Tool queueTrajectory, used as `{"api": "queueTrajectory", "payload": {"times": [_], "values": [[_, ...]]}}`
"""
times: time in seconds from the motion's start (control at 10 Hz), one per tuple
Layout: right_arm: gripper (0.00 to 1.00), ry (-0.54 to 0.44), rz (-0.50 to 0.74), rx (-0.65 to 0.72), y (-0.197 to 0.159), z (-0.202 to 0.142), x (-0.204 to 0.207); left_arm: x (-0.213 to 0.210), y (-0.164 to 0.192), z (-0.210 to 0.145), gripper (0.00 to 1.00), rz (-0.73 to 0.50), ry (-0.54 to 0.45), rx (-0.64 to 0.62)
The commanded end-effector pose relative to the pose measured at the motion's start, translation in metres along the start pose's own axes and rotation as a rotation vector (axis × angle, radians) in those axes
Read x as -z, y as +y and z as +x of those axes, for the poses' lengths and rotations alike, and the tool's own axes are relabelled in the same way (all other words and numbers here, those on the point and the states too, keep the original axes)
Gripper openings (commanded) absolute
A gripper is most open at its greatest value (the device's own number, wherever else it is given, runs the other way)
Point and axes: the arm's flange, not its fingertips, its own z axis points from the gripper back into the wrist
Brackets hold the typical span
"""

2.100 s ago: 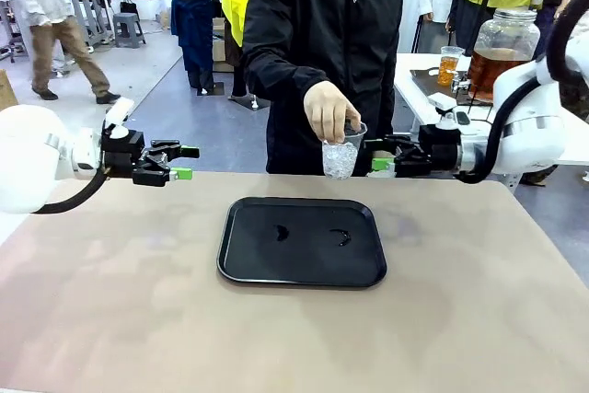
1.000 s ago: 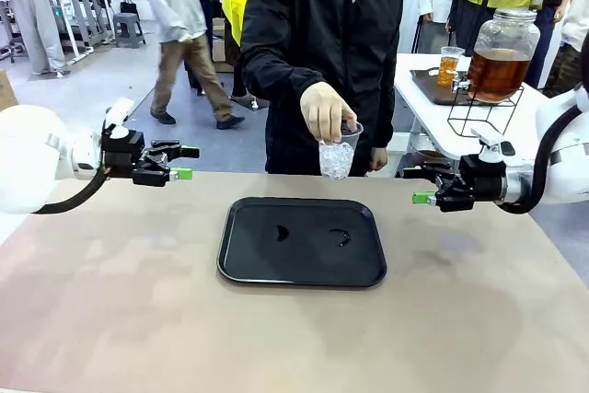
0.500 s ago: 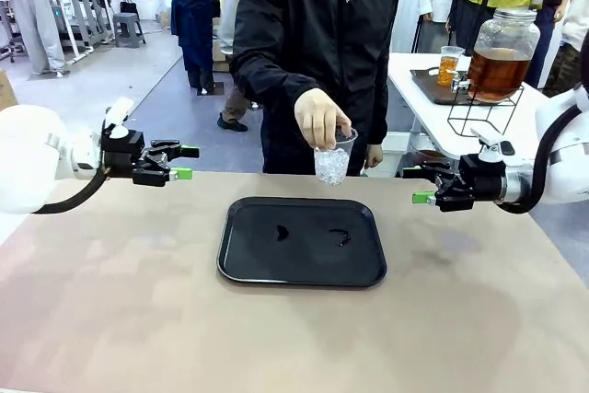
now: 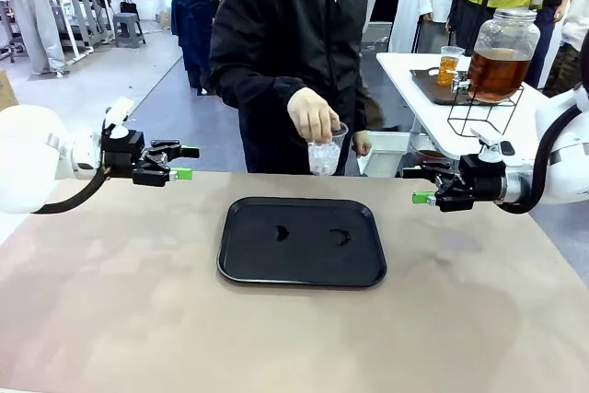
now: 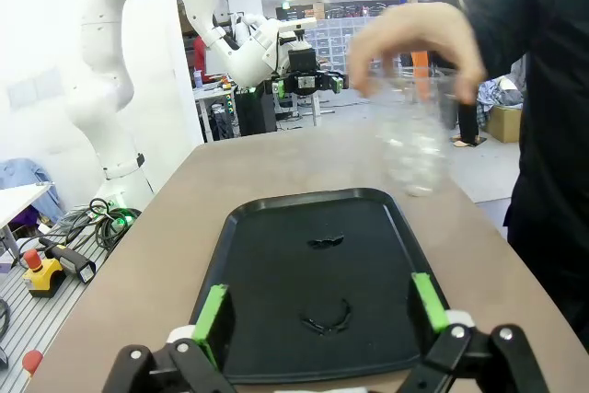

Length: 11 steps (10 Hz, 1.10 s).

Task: Pour the drink into the iced cup.
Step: Open the gripper to release the iced cup you were holding.

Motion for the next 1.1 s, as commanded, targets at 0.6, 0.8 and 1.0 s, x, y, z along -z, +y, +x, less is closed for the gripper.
{"api": "queueTrajectory", "payload": {"times": [0.6,0.8,1.0], "values": [[1.0,0.008,0.003,0.007,-0.003,0.0036,0.0024,0.0021,0.0001,0.0028,1.0,0.01,-0.006,0.003],[1.0,0.008,0.003,0.007,-0.003,0.0036,0.0024,0.0021,0.0001,0.0028,1.0,0.01,-0.006,0.003],[1.0,0.008,0.003,0.007,-0.003,0.0036,0.0024,0.0021,0.0001,0.0028,1.0,0.01,-0.006,0.003]]}}
